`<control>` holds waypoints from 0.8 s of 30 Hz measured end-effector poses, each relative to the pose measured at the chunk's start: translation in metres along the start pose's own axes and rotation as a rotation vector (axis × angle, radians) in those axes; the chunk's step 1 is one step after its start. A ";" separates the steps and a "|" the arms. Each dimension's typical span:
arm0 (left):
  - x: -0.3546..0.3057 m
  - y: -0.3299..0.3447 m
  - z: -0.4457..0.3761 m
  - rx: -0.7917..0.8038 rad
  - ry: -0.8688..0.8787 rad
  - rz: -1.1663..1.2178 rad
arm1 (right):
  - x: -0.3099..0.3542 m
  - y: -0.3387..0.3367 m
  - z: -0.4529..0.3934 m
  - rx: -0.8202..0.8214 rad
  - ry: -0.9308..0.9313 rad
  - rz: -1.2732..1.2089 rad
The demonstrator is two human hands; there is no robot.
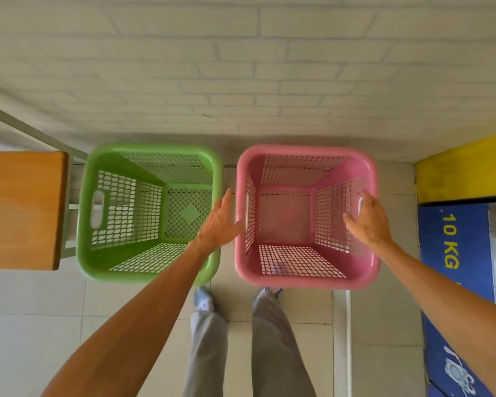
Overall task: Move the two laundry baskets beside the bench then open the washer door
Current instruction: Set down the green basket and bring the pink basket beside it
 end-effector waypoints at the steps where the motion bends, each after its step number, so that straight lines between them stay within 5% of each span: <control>1: 0.004 -0.008 0.007 -0.019 -0.008 -0.023 | 0.014 0.003 0.003 0.022 -0.029 0.041; 15: 0.196 -0.138 0.104 -0.312 -0.132 -0.018 | 0.263 0.098 0.054 0.173 -0.299 0.027; 24: 0.320 -0.193 0.093 -0.316 -0.281 0.001 | 0.319 0.193 0.036 0.176 -0.042 -0.120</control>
Point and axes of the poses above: each hand's wrist, its own z-axis away from the middle knuckle, its own y-axis out of the palm, x = y × z, the point moved 1 cm from there along -z, towards the middle knuckle, and after that the axes turned 14 degrees about x, right-handed, at the moved point
